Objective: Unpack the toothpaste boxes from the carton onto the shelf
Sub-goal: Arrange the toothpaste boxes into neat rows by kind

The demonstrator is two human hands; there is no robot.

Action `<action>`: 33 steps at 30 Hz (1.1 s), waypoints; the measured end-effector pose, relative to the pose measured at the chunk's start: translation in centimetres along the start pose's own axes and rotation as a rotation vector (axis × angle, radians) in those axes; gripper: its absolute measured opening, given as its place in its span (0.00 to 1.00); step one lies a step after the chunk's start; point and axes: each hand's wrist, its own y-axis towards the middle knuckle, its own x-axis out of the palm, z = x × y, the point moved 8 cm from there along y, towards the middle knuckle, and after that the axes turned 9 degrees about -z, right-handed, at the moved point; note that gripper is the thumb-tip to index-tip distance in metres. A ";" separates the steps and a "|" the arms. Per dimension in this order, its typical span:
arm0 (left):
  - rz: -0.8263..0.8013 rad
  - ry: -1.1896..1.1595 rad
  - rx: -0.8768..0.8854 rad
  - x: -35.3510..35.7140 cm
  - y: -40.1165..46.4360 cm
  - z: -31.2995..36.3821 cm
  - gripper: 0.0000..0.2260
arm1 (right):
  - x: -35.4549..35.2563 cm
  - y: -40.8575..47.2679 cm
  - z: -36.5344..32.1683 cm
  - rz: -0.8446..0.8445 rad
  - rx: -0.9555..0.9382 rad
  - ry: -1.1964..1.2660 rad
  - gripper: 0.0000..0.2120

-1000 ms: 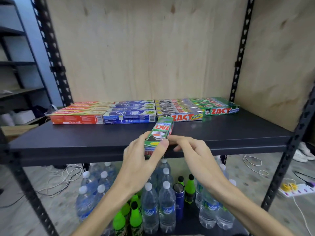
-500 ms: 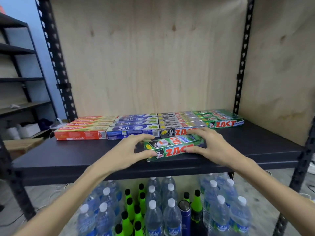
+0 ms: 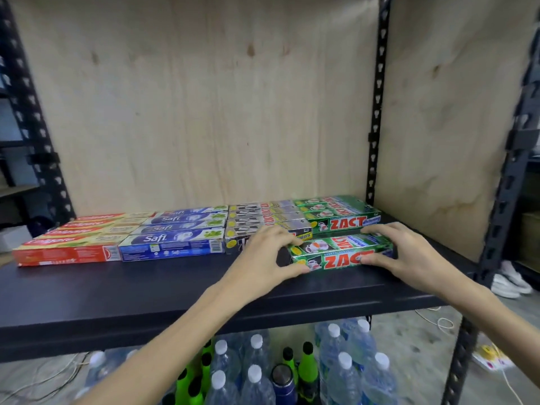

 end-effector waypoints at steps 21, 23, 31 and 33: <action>0.075 0.303 -0.003 3.8 8.9 0.4 0.24 | -1.3 5.4 7.0 0.050 0.114 -0.068 0.31; 0.088 0.322 -0.022 3.8 9.1 -0.5 0.24 | -1.0 6.1 6.8 0.060 0.104 -0.084 0.36; 0.134 0.347 -0.139 4.0 9.6 -2.8 0.35 | -1.6 7.7 7.0 0.017 0.131 -0.131 0.41; 0.137 0.349 -0.189 4.1 9.6 -3.5 0.38 | -1.3 7.6 7.1 0.019 0.145 -0.157 0.39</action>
